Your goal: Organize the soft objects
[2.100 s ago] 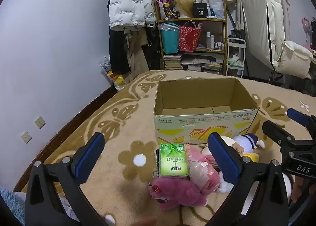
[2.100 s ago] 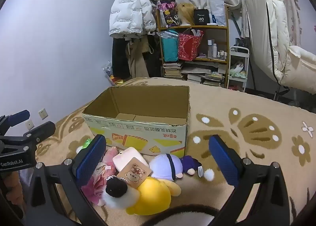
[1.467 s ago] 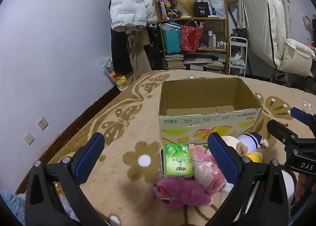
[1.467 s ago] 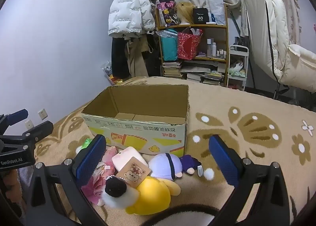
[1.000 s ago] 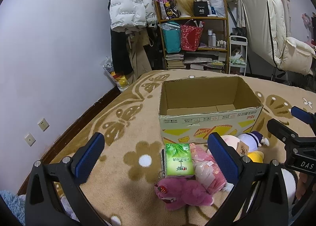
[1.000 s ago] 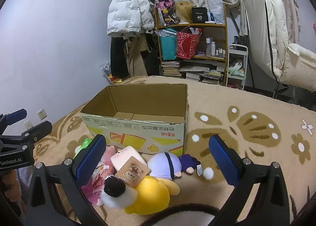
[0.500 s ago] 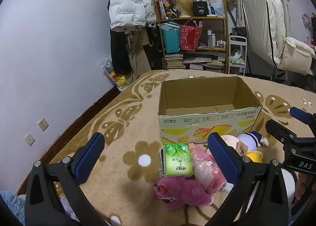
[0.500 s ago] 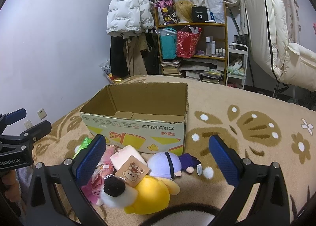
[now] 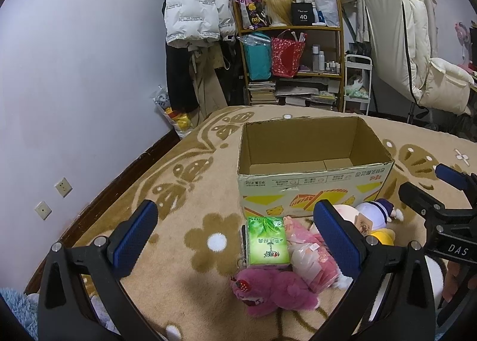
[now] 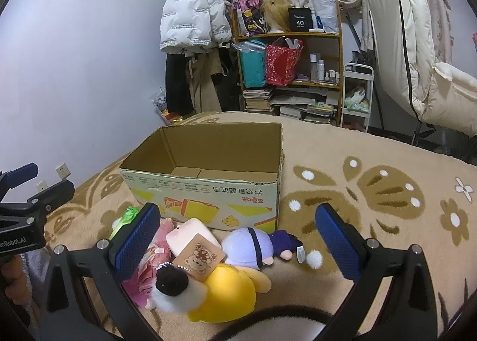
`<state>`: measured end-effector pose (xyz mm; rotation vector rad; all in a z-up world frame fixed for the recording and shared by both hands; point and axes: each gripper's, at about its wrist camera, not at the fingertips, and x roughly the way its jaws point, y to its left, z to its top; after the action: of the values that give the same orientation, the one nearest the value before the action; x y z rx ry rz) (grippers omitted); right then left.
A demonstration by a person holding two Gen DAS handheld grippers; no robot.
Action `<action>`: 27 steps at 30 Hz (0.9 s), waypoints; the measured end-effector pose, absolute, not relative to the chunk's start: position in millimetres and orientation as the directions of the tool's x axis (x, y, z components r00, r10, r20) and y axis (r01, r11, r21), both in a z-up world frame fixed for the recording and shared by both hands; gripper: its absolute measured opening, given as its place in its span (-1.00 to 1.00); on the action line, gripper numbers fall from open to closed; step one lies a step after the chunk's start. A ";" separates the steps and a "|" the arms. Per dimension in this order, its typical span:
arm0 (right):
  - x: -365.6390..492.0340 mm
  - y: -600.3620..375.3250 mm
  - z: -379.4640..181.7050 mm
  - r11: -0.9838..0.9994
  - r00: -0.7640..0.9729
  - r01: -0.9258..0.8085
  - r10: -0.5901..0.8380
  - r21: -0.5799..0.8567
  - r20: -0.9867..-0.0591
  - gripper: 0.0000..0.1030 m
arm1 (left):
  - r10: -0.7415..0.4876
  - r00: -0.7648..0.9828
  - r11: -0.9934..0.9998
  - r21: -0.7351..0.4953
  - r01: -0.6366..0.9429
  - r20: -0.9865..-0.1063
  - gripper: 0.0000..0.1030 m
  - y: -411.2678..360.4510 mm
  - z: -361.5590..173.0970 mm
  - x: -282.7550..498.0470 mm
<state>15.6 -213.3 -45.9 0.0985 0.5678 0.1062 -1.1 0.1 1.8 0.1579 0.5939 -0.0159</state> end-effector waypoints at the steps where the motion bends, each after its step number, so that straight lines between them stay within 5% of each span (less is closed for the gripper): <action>1: 16.1 -213.3 -45.1 0.990 0.838 -0.073 0.128 0.122 -0.531 1.00 | 0.030 0.828 0.988 0.142 0.061 -0.559 1.00 0.3 2.0 -0.8; 27: 18.0 -211.9 -45.0 0.990 0.830 -0.072 0.129 0.125 -0.542 1.00 | 0.030 0.818 0.987 0.147 0.067 -0.574 1.00 2.0 0.2 1.3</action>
<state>18.0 -211.9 -45.0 0.1013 0.5818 0.1064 1.3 2.0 0.2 0.1634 0.6129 -0.0197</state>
